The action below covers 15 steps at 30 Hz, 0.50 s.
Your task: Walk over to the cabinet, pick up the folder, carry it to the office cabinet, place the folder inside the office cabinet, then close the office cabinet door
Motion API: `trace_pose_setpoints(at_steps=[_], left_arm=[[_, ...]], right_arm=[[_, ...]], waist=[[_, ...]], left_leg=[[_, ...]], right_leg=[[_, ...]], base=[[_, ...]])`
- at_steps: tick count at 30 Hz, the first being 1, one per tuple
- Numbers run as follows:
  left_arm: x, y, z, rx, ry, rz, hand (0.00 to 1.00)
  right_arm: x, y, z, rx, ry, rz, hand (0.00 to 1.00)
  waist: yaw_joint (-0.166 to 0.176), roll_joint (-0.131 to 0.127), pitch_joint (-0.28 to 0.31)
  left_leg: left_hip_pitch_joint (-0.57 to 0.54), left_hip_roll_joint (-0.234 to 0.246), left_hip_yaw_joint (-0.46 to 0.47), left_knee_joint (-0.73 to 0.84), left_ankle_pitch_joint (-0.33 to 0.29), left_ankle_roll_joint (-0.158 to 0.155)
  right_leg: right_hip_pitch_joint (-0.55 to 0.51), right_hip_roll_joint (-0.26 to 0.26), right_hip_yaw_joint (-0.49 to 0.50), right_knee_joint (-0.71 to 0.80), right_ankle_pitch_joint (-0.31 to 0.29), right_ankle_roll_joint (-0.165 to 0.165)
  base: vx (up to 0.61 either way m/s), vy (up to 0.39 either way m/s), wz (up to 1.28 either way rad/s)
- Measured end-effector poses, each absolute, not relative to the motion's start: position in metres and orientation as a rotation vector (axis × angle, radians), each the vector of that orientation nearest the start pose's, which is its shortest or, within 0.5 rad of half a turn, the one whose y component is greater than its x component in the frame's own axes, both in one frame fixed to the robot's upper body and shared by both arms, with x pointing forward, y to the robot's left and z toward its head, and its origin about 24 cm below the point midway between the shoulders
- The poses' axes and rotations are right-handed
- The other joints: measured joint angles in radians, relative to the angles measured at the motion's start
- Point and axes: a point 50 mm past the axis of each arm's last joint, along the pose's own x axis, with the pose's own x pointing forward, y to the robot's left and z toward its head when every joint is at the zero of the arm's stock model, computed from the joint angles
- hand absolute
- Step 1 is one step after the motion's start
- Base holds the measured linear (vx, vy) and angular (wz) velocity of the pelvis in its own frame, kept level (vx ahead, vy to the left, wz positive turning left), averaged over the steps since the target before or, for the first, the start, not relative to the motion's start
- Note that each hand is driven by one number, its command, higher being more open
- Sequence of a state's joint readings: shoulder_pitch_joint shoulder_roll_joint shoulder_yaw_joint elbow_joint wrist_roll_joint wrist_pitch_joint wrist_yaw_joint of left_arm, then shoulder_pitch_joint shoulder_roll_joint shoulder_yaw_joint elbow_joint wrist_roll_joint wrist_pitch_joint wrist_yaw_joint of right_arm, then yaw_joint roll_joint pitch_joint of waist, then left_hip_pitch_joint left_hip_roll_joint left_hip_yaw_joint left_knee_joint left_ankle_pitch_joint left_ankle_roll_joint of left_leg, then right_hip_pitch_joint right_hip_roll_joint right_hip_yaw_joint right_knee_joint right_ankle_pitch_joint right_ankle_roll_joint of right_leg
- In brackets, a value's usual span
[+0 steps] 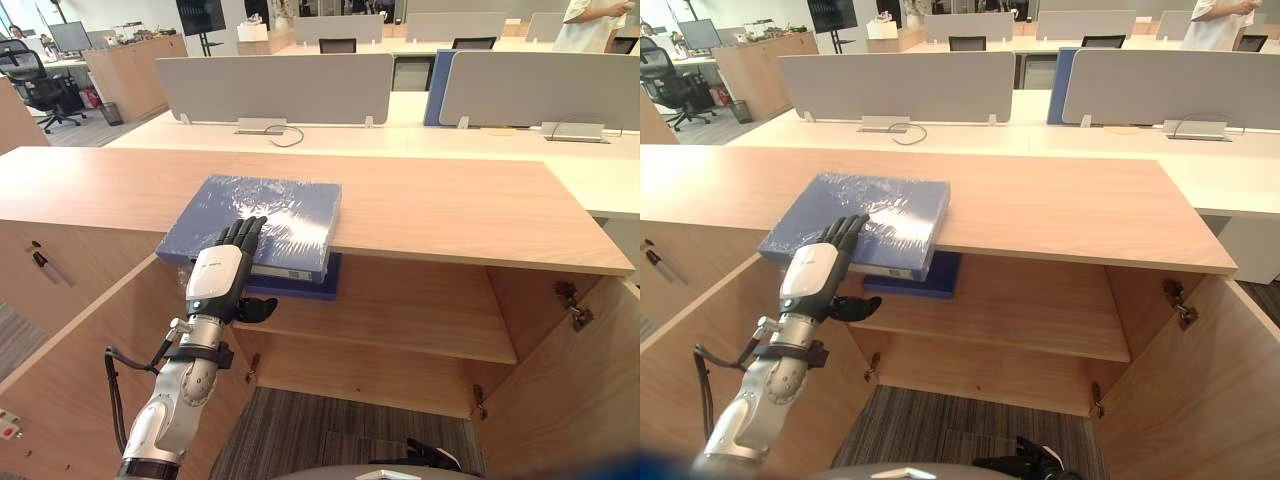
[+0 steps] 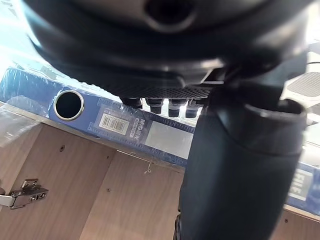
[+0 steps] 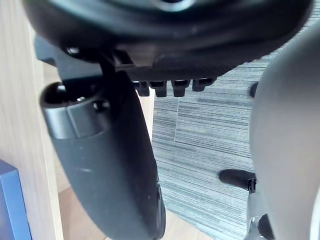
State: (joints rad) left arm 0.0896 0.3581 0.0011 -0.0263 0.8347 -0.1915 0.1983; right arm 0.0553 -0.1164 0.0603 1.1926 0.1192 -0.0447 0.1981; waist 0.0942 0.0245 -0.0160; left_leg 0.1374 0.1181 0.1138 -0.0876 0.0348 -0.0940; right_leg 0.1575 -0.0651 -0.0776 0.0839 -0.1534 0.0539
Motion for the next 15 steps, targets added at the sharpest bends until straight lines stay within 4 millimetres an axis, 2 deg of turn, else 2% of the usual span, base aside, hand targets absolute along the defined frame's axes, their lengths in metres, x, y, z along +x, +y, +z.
trace_pose_setpoints(at_steps=[3, 4, 8, 11, 15], left_arm=[[0.243, 0.208, 0.059, 1.181, -0.224, 0.038, 1.00], [0.245, 0.208, 0.059, 1.187, -0.227, 0.037, 0.00], [0.253, 0.209, 0.062, 1.199, -0.234, 0.052, 0.00], [0.264, 0.211, 0.072, 1.213, -0.277, 0.091, 0.00], [0.276, 0.210, 0.086, 1.316, -0.359, 0.106, 0.00]], right_arm=[[0.078, -0.181, -0.170, 0.090, 1.195, 0.075, 1.00], [0.079, -0.181, -0.170, 0.090, 1.195, 0.075, 1.00], [0.079, -0.180, -0.170, 0.091, 1.194, 0.077, 1.00], [0.080, -0.179, -0.169, 0.092, 1.192, 0.078, 1.00], [0.085, -0.178, -0.169, 0.092, 1.182, 0.081, 1.00]], waist=[[-0.001, -0.003, 0.002], [-0.002, -0.004, 0.002], [-0.010, -0.008, 0.005], [-0.014, -0.009, 0.005], [-0.033, -0.011, 0.007]], left_leg=[[0.001, 0.000, 0.005, -0.002, 0.000, 0.000], [0.002, 0.000, 0.006, -0.004, 0.000, 0.000], [0.003, 0.000, 0.008, -0.004, 0.000, 0.000], [0.004, 0.000, 0.011, -0.005, 0.000, 0.000], [0.004, 0.000, 0.017, -0.005, 0.000, 0.000]], right_leg=[[0.000, 0.000, 0.002, 0.000, 0.000, 0.000], [0.000, 0.000, 0.003, 0.000, 0.000, 0.000], [0.000, 0.000, 0.005, 0.000, 0.000, 0.000], [0.000, 0.000, 0.006, -0.001, 0.001, -0.001], [0.000, 0.001, 0.012, -0.005, 0.003, -0.003]], base=[[0.00, 0.000, 0.00], [0.00, 0.000, 0.00], [0.00, 0.000, 0.00], [0.00, 0.000, 0.00], [0.00, 0.012, -0.03]])
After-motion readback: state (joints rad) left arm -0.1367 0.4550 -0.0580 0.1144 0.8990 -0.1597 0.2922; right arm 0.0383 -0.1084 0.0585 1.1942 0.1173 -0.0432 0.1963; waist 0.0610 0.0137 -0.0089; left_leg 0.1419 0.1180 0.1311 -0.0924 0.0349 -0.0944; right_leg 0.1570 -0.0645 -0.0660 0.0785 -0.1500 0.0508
